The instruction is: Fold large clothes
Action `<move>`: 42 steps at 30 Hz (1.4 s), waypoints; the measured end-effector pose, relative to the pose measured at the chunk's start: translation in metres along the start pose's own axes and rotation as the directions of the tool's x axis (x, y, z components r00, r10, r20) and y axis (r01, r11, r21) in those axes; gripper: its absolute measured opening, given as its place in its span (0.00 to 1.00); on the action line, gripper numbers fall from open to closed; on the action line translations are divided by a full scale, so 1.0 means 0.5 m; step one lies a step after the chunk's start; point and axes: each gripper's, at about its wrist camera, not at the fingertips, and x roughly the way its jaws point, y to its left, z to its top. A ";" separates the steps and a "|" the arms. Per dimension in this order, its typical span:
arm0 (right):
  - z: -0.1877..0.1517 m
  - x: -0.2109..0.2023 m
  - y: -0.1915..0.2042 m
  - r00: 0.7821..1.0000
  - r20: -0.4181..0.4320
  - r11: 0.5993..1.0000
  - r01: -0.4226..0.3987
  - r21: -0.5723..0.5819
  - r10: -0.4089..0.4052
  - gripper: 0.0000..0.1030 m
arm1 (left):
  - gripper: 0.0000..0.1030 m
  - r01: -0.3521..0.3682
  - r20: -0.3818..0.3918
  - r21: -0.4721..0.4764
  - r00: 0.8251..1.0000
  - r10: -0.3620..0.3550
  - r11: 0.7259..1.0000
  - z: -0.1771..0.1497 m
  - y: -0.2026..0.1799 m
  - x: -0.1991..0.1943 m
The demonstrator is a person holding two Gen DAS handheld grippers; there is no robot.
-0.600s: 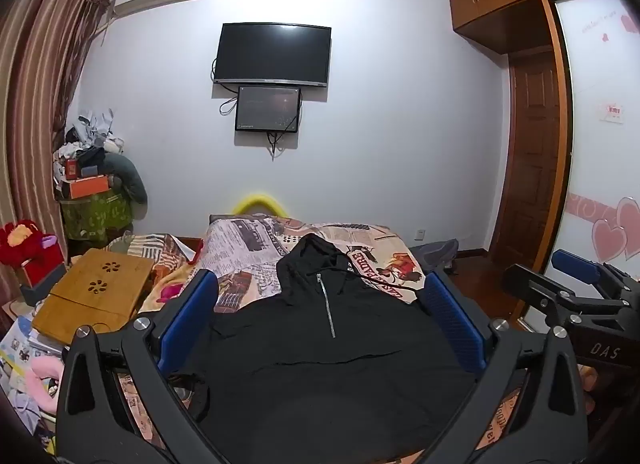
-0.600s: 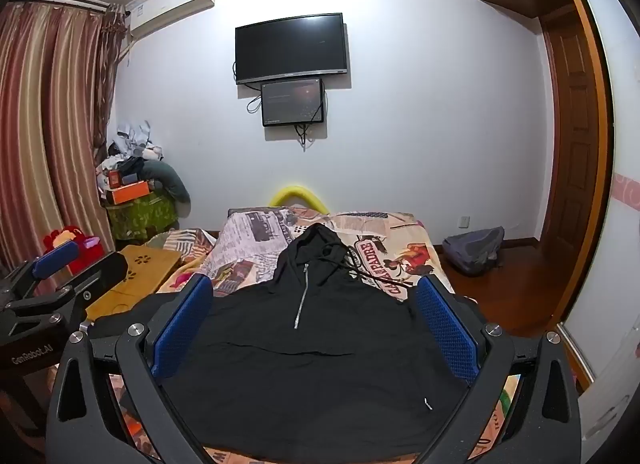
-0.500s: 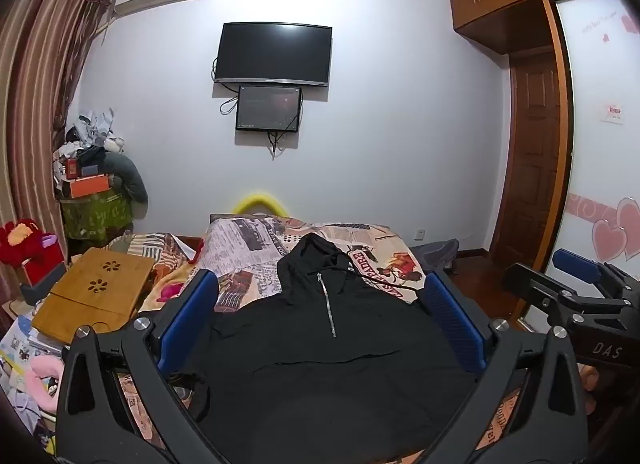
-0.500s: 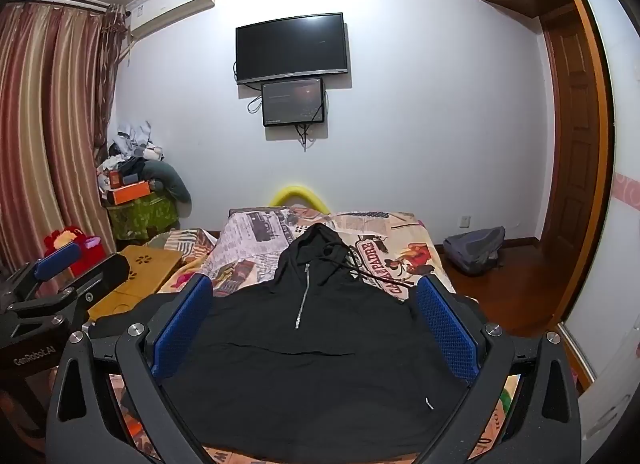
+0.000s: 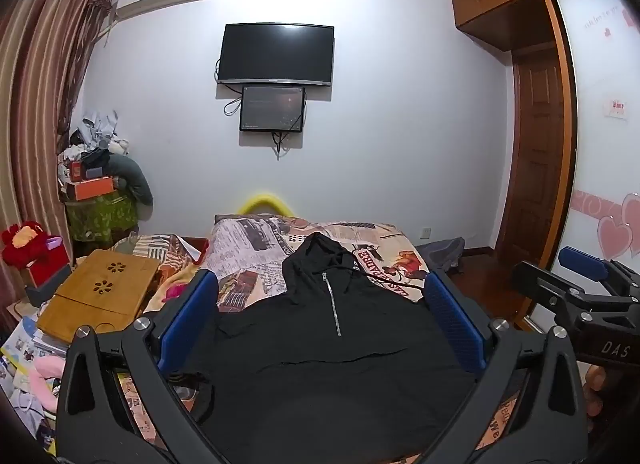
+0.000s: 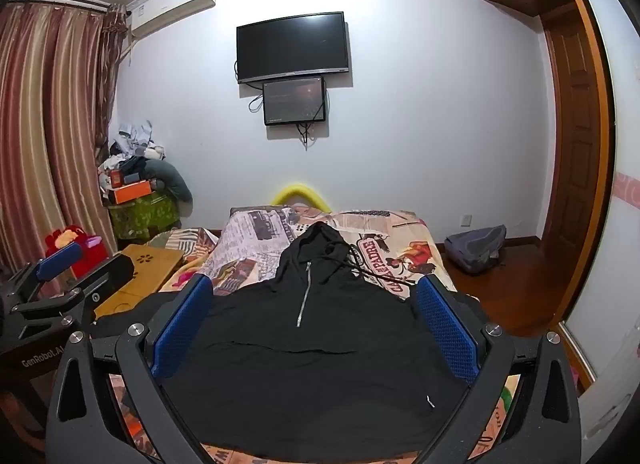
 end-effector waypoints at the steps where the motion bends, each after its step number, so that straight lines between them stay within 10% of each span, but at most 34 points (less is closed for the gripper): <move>1: -0.002 -0.003 0.002 1.000 -0.001 1.000 0.000 0.001 0.000 0.98 | 1.00 0.001 -0.001 0.001 1.000 -0.001 1.000 0.000 -0.002 0.000; 42: -0.004 0.008 -0.005 1.000 -0.012 1.000 0.009 0.003 -0.009 0.98 | 1.00 -0.002 -0.014 -0.032 1.000 0.001 0.999 -0.006 0.015 0.012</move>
